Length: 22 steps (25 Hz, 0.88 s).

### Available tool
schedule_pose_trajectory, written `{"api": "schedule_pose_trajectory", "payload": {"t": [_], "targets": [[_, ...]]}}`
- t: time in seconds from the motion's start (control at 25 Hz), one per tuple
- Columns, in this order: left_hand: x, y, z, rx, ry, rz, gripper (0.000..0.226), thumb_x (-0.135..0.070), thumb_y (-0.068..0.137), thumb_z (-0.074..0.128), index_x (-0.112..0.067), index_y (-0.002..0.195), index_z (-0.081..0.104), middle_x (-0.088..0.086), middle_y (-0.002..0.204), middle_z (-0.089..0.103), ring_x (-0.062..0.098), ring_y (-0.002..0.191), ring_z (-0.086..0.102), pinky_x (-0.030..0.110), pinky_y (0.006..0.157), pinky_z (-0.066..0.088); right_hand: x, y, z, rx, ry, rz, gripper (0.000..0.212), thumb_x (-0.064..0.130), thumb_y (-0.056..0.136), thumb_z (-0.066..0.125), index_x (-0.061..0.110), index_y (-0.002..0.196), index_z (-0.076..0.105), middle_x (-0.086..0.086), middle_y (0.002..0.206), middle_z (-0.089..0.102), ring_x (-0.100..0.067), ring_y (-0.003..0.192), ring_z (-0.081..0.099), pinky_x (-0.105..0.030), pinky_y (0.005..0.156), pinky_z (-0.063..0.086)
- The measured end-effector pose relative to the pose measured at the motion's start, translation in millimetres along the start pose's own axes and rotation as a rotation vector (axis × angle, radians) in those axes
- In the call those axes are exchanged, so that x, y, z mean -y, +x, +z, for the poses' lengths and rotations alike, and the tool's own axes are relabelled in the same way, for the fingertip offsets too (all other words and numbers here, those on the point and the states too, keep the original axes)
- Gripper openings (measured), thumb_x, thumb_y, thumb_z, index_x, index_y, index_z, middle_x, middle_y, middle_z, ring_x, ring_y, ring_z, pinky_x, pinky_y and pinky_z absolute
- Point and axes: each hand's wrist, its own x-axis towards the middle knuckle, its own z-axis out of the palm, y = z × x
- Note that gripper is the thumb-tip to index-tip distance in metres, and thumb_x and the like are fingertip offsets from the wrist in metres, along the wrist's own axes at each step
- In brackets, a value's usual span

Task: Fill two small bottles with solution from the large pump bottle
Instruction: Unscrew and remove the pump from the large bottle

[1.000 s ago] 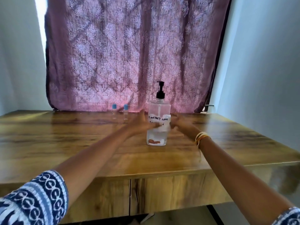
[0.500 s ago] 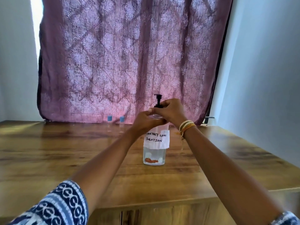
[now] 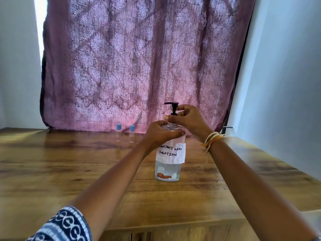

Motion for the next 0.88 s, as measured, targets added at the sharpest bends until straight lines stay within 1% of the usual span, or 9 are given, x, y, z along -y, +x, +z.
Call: {"api": "schedule_pose_trajectory", "payload": {"t": [0.12, 0.24, 0.28, 0.4, 0.44, 0.52, 0.68, 0.8, 0.88], "targets": [[-1.7, -1.5, 0.5, -0.003, -0.016, -0.004, 0.025, -0.03, 0.065, 0.086, -0.025, 0.082, 0.068, -0.01, 0.076, 0.073, 0.0, 0.059, 0.069, 0.013, 0.049, 0.05, 3.1, -2.0, -5.3, -0.001, 0.075, 0.044, 0.049, 0.001, 0.071, 0.081, 0.001, 0.116, 0.062, -0.022, 0.094, 0.073, -0.028, 0.084, 0.072, -0.037, 0.081, 0.058], [-2.6, -1.8, 0.2, -0.001, -0.037, -0.009, 0.025, -0.029, 0.064, 0.087, -0.027, 0.077, 0.066, -0.015, 0.065, 0.072, 0.0, 0.058, 0.069, 0.012, 0.048, 0.049, 6.6, -3.4, -7.9, 0.096, 0.183, 0.063, 0.048, -0.005, 0.079, 0.07, 0.001, 0.125, 0.058, -0.017, 0.099, 0.073, -0.016, 0.082, 0.073, -0.02, 0.07, 0.056], [-2.3, -1.8, 0.0, 0.002, -0.043, -0.011, 0.025, -0.029, 0.063, 0.087, -0.028, 0.076, 0.065, -0.017, 0.062, 0.071, 0.0, 0.058, 0.069, 0.012, 0.047, 0.049, 6.8, -3.4, -7.5, 0.093, 0.16, 0.062, 0.051, -0.001, 0.079, 0.072, 0.003, 0.127, 0.057, -0.014, 0.095, 0.073, -0.016, 0.082, 0.073, -0.021, 0.068, 0.056], [-2.0, -2.3, 1.5, 0.001, -0.047, -0.026, 0.027, -0.031, 0.062, 0.088, -0.028, 0.072, 0.063, -0.025, 0.057, 0.068, -0.002, 0.055, 0.068, 0.011, 0.045, 0.047, 4.9, -2.3, -5.6, -0.019, -0.025, 0.047, 0.068, 0.021, 0.065, 0.088, 0.01, 0.124, 0.057, -0.015, 0.086, 0.07, -0.03, 0.089, 0.072, -0.041, 0.084, 0.057], [-1.6, -2.0, 2.0, -0.004, -0.047, -0.027, 0.028, -0.031, 0.061, 0.088, -0.028, 0.071, 0.063, -0.027, 0.056, 0.067, -0.002, 0.054, 0.068, 0.011, 0.045, 0.047, 4.4, -3.0, -5.8, -0.052, -0.032, 0.047, 0.067, 0.024, 0.061, 0.09, 0.013, 0.119, 0.06, -0.011, 0.082, 0.072, -0.028, 0.088, 0.073, -0.039, 0.082, 0.058], [-0.4, -0.6, 1.6, -0.014, -0.044, -0.031, 0.029, -0.033, 0.059, 0.089, -0.028, 0.071, 0.063, -0.026, 0.057, 0.068, -0.001, 0.055, 0.068, 0.012, 0.046, 0.048, 3.7, -4.1, -7.3, -0.047, 0.032, 0.045, 0.053, 0.016, 0.061, 0.089, 0.018, 0.107, 0.063, -0.001, 0.075, 0.075, -0.018, 0.081, 0.075, -0.029, 0.075, 0.058], [2.5, 1.1, 1.4, -0.028, -0.04, -0.034, 0.032, -0.035, 0.056, 0.09, -0.027, 0.076, 0.066, -0.014, 0.066, 0.073, 0.004, 0.062, 0.071, 0.016, 0.051, 0.054, 0.6, -2.5, -14.9, 0.053, 0.158, 0.042, 0.043, -0.005, 0.076, 0.072, 0.013, 0.113, 0.062, -0.012, 0.094, 0.075, -0.024, 0.09, 0.074, -0.038, 0.088, 0.058], [2.1, 0.6, 2.1, -0.027, -0.036, -0.025, 0.031, -0.034, 0.058, 0.089, -0.026, 0.078, 0.067, -0.009, 0.074, 0.074, 0.009, 0.066, 0.073, 0.02, 0.056, 0.057, 2.1, -2.2, -9.2, 0.059, 0.089, 0.066, 0.063, 0.01, 0.071, 0.082, 0.009, 0.127, 0.054, -0.024, 0.104, 0.07, -0.035, 0.1, 0.069, -0.045, 0.093, 0.055], [1.7, 0.4, 2.2, -0.027, -0.035, -0.013, 0.029, -0.033, 0.059, 0.089, -0.027, 0.078, 0.068, -0.008, 0.076, 0.075, 0.01, 0.068, 0.073, 0.021, 0.059, 0.058, 1.8, -4.1, -2.7, -0.014, -0.022, 0.049, 0.071, 0.024, 0.062, 0.088, 0.012, 0.124, 0.056, -0.021, 0.097, 0.071, -0.034, 0.095, 0.071, -0.045, 0.088, 0.057]]}}
